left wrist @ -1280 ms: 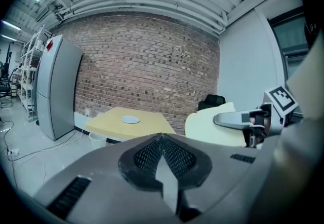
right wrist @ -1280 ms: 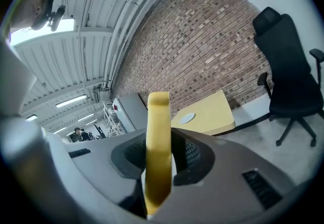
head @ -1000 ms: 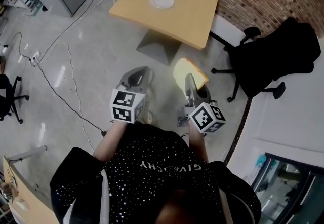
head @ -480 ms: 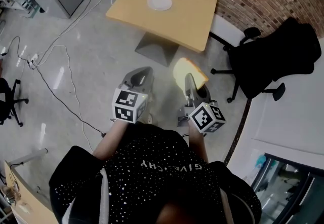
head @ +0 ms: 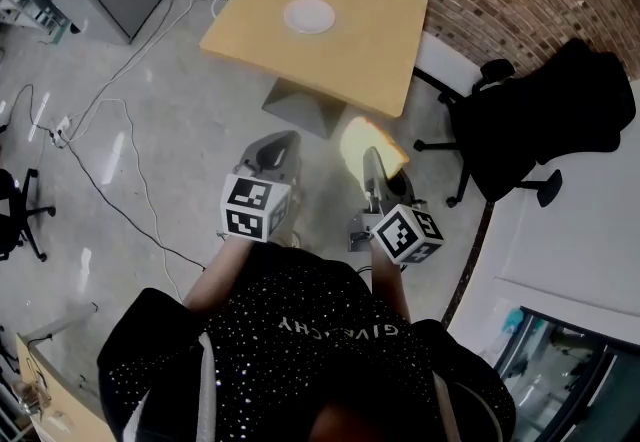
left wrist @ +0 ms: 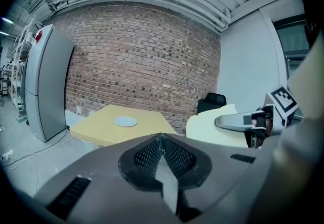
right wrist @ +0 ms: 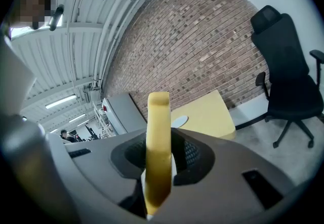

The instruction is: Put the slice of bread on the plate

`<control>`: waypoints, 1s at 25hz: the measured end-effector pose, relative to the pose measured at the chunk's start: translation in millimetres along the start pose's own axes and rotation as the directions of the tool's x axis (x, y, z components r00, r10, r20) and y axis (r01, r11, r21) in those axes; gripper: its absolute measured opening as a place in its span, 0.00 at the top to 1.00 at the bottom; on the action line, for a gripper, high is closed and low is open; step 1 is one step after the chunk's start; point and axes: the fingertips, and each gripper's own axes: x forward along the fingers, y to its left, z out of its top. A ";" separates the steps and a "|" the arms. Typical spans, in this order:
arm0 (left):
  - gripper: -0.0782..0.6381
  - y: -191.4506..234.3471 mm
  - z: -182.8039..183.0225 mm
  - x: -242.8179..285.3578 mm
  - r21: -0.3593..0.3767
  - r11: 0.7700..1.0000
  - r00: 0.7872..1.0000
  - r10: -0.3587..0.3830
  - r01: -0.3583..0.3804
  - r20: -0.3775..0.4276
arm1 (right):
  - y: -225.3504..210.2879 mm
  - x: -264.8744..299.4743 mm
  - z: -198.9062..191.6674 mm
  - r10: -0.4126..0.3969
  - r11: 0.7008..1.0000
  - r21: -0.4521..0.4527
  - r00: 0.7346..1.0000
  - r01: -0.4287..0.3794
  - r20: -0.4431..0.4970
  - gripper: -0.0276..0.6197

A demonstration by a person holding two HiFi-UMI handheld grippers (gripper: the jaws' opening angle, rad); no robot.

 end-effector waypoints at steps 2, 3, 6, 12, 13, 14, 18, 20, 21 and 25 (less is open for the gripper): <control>0.88 7.3 6.5 6.8 -0.005 1.000 1.000 0.000 0.000 -0.002 | -1.4 12.0 6.2 -0.007 1.000 0.002 1.000 0.007 -0.002 0.82; 0.88 12.0 9.2 9.7 -0.008 1.000 1.000 0.001 -0.001 -0.004 | -0.9 18.3 8.9 -0.008 1.000 0.002 1.000 0.008 -0.004 0.82; 0.88 27.4 17.8 19.8 -0.018 1.000 1.000 0.005 -0.005 -0.009 | 2.1 39.4 16.7 -0.006 1.000 0.001 1.000 0.006 -0.011 0.82; 0.88 63.4 36.5 49.9 -0.034 0.999 1.000 0.014 -0.015 -0.019 | 6.8 88.3 33.4 0.003 1.000 -0.006 1.000 -0.003 -0.025 0.82; 0.88 69.6 42.5 56.9 -0.035 0.999 1.000 0.015 -0.016 -0.013 | 6.6 97.5 37.1 0.004 1.000 -0.009 1.000 -0.004 -0.027 0.82; 0.88 75.8 48.8 64.3 -0.037 0.999 1.000 0.016 -0.016 -0.008 | 6.2 106.9 41.4 0.004 1.000 -0.011 1.000 -0.005 -0.028 0.82; 0.88 101.0 70.3 94.4 -0.042 0.999 1.000 0.018 -0.018 0.005 | 2.9 145.9 60.0 0.006 1.000 -0.020 1.000 -0.006 -0.028 0.82; 0.88 113.1 79.9 109.6 -0.044 0.999 1.000 0.018 -0.018 0.010 | -0.9 166.1 67.5 0.002 1.000 -0.018 1.000 -0.003 -0.030 0.82; 0.88 118.9 84.3 116.2 -0.046 0.999 1.000 0.018 -0.017 0.012 | -2.1 176.0 70.3 0.001 1.000 -0.018 0.999 -0.002 -0.032 0.82; 0.88 142.8 92.9 142.3 -0.056 0.998 1.000 0.023 -0.023 0.006 | -5.9 213.3 79.3 0.009 1.000 -0.025 0.999 -0.010 -0.043 0.81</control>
